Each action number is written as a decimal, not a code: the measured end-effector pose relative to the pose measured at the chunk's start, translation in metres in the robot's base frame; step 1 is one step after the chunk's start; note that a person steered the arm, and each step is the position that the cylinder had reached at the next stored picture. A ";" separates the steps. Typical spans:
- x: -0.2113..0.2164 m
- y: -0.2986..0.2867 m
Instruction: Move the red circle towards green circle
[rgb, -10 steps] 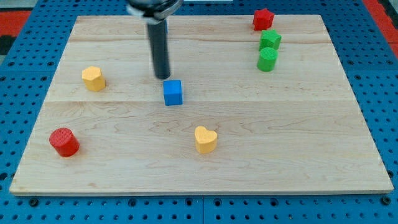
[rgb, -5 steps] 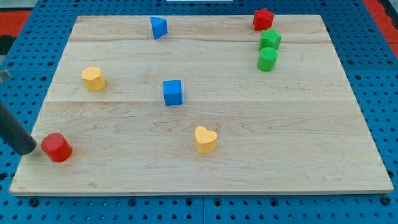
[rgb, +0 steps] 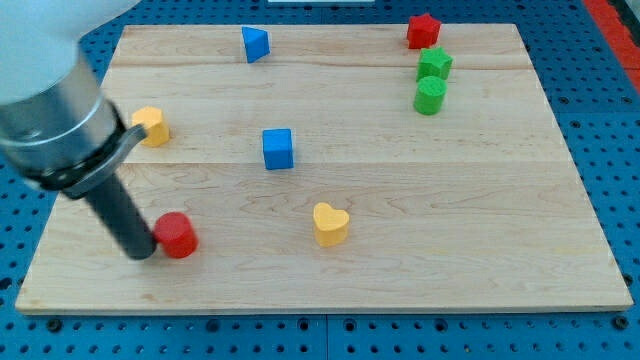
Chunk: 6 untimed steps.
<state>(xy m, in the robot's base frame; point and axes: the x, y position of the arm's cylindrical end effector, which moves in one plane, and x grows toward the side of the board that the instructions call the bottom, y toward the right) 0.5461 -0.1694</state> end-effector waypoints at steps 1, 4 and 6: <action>-0.022 0.040; -0.037 0.149; -0.036 0.204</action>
<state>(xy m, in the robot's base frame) 0.5097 0.0344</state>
